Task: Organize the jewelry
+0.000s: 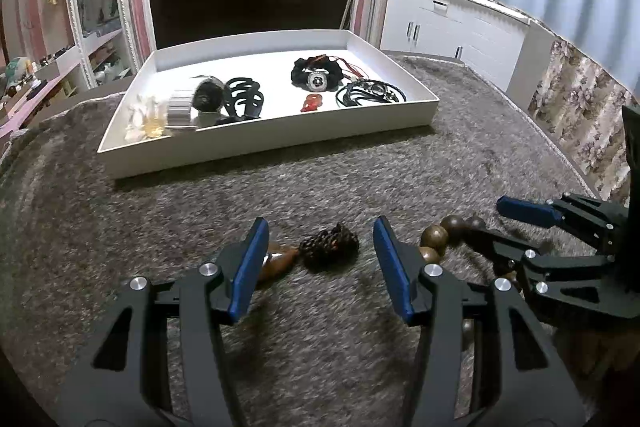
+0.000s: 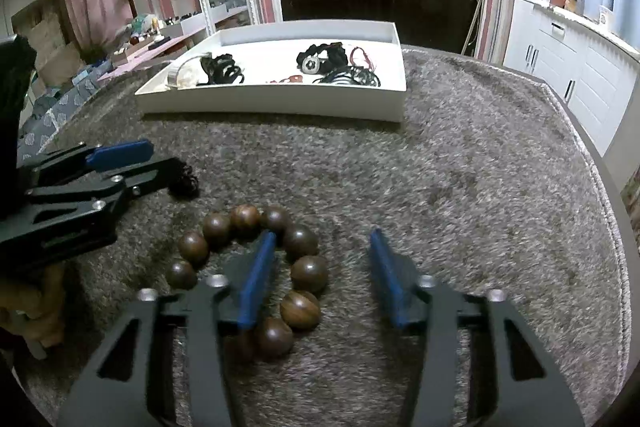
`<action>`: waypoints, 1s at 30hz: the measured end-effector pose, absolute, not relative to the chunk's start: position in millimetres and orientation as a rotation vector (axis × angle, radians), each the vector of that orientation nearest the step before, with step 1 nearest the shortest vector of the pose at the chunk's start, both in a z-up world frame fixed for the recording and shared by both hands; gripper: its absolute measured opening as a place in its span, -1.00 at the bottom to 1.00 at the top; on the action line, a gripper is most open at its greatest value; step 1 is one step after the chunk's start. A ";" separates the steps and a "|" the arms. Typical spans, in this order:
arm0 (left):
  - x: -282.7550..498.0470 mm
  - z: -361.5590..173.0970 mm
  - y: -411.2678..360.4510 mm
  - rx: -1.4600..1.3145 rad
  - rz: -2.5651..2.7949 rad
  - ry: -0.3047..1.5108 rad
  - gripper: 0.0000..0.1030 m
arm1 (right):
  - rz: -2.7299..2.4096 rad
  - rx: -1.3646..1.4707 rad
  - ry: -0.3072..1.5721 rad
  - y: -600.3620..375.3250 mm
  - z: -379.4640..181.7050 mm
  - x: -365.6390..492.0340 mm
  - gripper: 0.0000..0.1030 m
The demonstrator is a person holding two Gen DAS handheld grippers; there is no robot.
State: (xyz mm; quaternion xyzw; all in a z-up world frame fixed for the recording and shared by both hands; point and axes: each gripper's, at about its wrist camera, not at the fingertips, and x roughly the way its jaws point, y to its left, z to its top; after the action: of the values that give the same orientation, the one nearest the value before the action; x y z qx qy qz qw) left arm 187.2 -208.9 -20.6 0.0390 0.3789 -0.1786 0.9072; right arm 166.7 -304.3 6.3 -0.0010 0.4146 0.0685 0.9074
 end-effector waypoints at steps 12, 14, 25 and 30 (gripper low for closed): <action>198.0 -35.5 -223.3 0.112 -0.400 0.851 -0.33 | 0.157 -0.029 0.894 -295.8 -0.3 169.9 -0.56; 198.8 -36.6 -224.1 0.110 -0.399 0.854 -0.34 | 0.158 -0.028 0.895 -296.1 -0.4 169.9 -0.56; 198.6 -37.1 -223.7 0.098 -0.382 0.845 -0.49 | 0.160 -0.021 0.892 -296.0 0.0 169.4 -0.58; 194.1 -32.4 -221.2 0.103 -0.373 0.824 -0.50 | 0.165 0.000 0.880 -298.3 2.6 166.9 -0.61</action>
State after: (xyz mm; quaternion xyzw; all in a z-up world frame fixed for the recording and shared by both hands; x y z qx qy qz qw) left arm 194.1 -221.2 -32.4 0.0497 0.3979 -0.1800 0.8982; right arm 166.9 -298.3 2.6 0.0001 0.4254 0.0797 0.9015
